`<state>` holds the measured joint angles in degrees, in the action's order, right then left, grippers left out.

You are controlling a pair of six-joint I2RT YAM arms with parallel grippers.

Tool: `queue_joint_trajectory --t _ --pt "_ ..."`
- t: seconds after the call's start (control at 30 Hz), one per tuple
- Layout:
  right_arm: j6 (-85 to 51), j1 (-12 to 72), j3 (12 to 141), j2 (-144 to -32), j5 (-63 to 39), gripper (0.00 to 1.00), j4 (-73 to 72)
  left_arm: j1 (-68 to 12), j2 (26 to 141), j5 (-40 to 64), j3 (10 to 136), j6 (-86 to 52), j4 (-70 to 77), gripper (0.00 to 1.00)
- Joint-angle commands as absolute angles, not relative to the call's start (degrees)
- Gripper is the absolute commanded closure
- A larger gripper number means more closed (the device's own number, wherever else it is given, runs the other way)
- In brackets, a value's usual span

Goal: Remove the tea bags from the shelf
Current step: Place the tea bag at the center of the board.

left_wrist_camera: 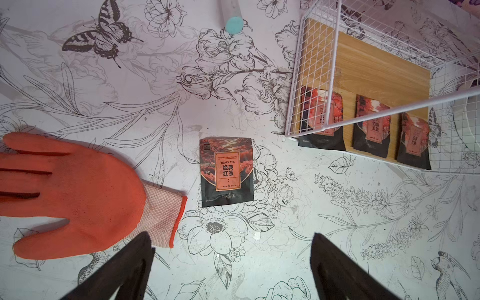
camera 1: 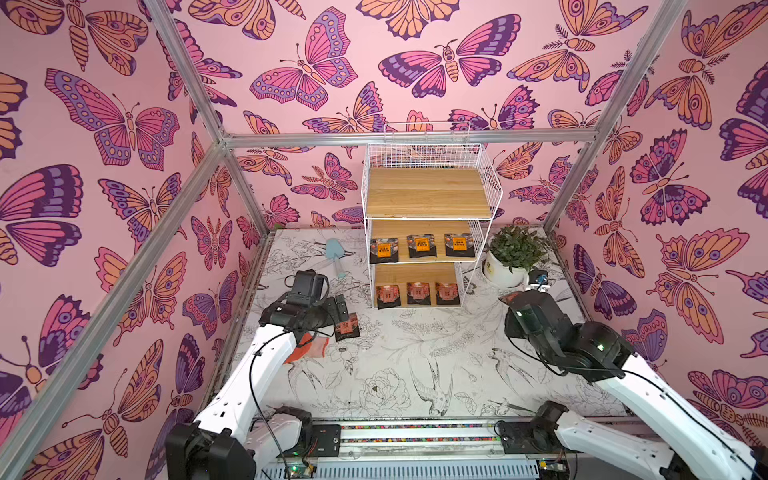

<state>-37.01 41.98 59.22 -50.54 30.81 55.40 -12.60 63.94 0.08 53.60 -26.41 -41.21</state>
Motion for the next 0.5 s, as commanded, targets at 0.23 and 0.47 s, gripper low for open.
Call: queue_joint_trajectory --t 0.23,0.47 --pt "-37.5 22.0 42.4 -54.8 8.5 1.00 40.7 -12.5 64.2 0.3 52.6 -27.1 -42.6 0.03" --pt "-36.8 21.1 38.5 -59.3 9.2 1.00 36.4 -12.6 65.1 0.6 52.8 -27.1 -42.5 0.03"
